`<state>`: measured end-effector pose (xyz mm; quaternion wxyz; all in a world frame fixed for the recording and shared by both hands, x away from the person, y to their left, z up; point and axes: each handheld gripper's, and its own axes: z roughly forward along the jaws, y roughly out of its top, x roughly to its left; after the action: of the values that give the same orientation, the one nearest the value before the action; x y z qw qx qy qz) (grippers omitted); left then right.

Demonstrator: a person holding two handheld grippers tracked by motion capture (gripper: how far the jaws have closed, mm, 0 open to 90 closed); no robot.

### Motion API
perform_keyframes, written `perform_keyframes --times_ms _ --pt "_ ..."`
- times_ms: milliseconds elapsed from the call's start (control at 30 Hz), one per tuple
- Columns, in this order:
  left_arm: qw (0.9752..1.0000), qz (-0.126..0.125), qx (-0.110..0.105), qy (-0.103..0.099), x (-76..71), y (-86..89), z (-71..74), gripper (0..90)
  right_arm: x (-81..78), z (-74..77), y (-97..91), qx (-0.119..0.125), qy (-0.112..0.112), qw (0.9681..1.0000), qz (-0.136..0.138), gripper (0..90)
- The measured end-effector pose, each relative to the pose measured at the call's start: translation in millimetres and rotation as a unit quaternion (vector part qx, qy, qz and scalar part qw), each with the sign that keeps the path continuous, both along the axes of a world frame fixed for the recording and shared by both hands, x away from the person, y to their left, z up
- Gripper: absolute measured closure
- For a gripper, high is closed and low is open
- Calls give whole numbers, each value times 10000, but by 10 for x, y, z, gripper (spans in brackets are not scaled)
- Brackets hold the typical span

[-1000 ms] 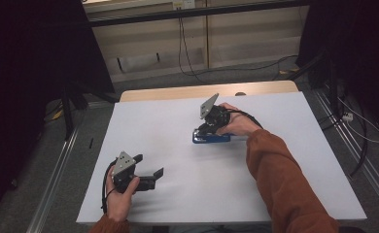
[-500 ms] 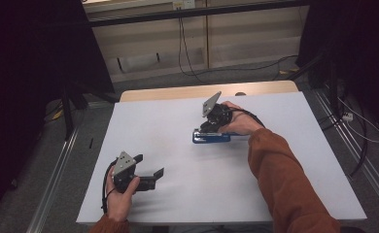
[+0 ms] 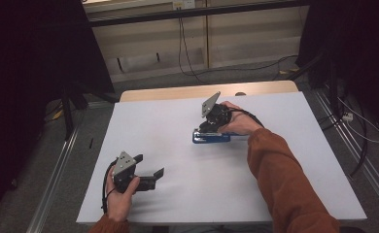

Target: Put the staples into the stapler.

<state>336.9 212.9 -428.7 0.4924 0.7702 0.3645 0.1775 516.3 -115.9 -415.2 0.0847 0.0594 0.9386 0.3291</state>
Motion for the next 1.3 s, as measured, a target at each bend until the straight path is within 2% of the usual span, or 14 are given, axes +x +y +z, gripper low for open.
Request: perform_keyframes --times_ms 567,1300 --pt "10000 -17 11 11 -5 -4 2 37 4 21 41 -124 -3 9999 77 793" --pt "10000 -18 34 -15 -5 6 10 37 6 12 55 -43 51 10000 -33 783"
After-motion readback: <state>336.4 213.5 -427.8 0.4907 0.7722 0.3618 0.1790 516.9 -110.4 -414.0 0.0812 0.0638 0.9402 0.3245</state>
